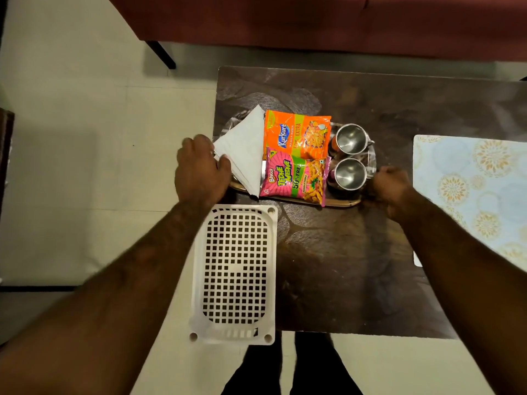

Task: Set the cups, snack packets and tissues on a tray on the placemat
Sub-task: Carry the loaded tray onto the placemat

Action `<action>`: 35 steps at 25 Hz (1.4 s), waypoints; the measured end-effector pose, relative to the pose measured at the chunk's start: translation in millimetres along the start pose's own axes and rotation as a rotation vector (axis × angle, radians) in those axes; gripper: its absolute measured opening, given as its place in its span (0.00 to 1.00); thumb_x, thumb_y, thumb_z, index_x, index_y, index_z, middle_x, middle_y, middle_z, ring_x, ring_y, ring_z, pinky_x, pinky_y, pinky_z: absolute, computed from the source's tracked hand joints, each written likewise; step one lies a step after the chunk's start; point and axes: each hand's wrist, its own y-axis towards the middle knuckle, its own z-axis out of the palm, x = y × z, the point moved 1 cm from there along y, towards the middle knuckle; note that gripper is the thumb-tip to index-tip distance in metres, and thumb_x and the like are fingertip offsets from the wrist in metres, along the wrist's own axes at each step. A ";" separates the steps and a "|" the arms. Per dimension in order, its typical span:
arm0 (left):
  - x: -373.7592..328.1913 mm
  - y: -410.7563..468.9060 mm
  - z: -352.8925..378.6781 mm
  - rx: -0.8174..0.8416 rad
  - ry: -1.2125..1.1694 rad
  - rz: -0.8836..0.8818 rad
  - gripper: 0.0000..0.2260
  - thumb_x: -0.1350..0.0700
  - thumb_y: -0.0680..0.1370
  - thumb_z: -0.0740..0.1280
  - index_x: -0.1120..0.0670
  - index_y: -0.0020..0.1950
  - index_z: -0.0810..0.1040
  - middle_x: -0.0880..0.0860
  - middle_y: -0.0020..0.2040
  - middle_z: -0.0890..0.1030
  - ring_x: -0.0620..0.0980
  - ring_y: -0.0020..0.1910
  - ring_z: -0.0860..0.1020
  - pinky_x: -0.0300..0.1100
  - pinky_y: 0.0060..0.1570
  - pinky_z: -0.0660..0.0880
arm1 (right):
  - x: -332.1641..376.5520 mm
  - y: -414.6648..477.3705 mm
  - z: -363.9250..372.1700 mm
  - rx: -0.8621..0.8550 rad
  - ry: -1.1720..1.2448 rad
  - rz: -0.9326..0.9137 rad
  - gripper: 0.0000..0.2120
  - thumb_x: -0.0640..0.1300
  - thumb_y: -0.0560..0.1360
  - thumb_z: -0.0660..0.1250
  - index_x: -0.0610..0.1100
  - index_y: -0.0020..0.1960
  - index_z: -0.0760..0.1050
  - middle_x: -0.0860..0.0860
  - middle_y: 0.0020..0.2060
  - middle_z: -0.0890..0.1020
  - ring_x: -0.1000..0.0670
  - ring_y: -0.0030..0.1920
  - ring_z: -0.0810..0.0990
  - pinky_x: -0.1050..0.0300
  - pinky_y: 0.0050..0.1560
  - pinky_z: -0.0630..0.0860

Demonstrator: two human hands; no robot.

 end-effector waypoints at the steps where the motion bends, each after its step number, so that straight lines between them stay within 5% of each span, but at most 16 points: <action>1: 0.2 15.4 3.0 0.038 0.022 -0.121 0.21 0.45 0.77 0.67 0.58 0.63 0.71 0.59 0.62 0.74 0.60 0.62 0.73 0.54 0.54 0.74 | 5.7 0.7 0.1 -0.037 -0.030 -0.038 0.18 0.36 0.73 0.69 0.41 0.62 0.81 0.43 0.49 0.86 0.40 0.50 0.85 0.47 0.37 0.86; 3: -5.2 38.6 11.7 0.230 0.030 -0.253 0.30 0.41 0.78 0.66 0.59 0.70 0.66 0.61 0.69 0.70 0.62 0.67 0.71 0.56 0.62 0.73 | 15.2 -1.7 2.1 -0.069 -0.122 -0.131 0.24 0.46 0.65 0.75 0.45 0.61 0.83 0.44 0.55 0.87 0.40 0.56 0.86 0.39 0.53 0.86; 7: -8.6 54.7 32.3 0.359 -0.022 -0.315 0.27 0.48 0.79 0.68 0.59 0.73 0.64 0.61 0.70 0.69 0.63 0.67 0.73 0.57 0.64 0.74 | 18.1 -6.3 7.2 -0.073 -0.247 -0.243 0.29 0.53 0.62 0.79 0.49 0.62 0.83 0.46 0.58 0.86 0.43 0.59 0.86 0.42 0.63 0.83; 10: -2.5 54.8 37.2 0.348 -0.123 -0.354 0.24 0.54 0.78 0.69 0.60 0.71 0.68 0.62 0.69 0.73 0.62 0.65 0.75 0.55 0.63 0.76 | 15.2 -5.8 5.2 -0.083 -0.208 -0.279 0.23 0.46 0.67 0.78 0.50 0.62 0.83 0.48 0.57 0.87 0.44 0.57 0.87 0.44 0.59 0.85; 14: 2.1 50.4 35.9 0.301 -0.244 -0.372 0.23 0.57 0.77 0.72 0.60 0.69 0.69 0.61 0.66 0.76 0.61 0.64 0.76 0.55 0.63 0.76 | 12.7 1.6 4.1 -0.095 -0.186 -0.262 0.17 0.34 0.76 0.71 0.57 0.48 0.84 0.56 0.45 0.89 0.52 0.42 0.89 0.52 0.37 0.87; 18: -7.2 42.6 27.5 0.258 -0.213 -0.323 0.23 0.57 0.77 0.72 0.60 0.68 0.69 0.61 0.65 0.76 0.62 0.62 0.77 0.55 0.62 0.77 | 13.0 -5.1 -0.2 -0.143 -0.189 -0.254 0.17 0.37 0.74 0.74 0.51 0.59 0.80 0.47 0.58 0.86 0.41 0.58 0.86 0.38 0.59 0.84; 25: -36.4 19.6 -14.6 0.275 -0.193 -0.290 0.22 0.57 0.77 0.72 0.62 0.68 0.70 0.63 0.65 0.77 0.63 0.61 0.78 0.57 0.60 0.78 | 27.3 -56.8 -28.9 -0.131 -0.111 -0.222 0.29 0.41 0.69 0.79 0.45 0.69 0.77 0.45 0.61 0.85 0.40 0.60 0.85 0.37 0.59 0.83; 31: -81.7 -9.5 -46.0 0.289 -0.246 -0.298 0.22 0.58 0.78 0.71 0.61 0.69 0.70 0.63 0.64 0.77 0.64 0.61 0.78 0.60 0.61 0.77 | 37.1 -95.6 -82.4 -0.139 -0.058 -0.260 0.26 0.40 0.72 0.78 0.43 0.69 0.78 0.42 0.60 0.85 0.38 0.59 0.85 0.37 0.60 0.83; 35: -124.5 -29.7 -42.5 0.309 -0.269 -0.252 0.23 0.58 0.78 0.71 0.61 0.70 0.70 0.62 0.66 0.77 0.62 0.62 0.77 0.53 0.61 0.76 | 30.5 -103.4 -130.4 -0.150 0.006 -0.232 0.23 0.37 0.74 0.74 0.43 0.69 0.77 0.40 0.60 0.85 0.36 0.58 0.85 0.34 0.57 0.83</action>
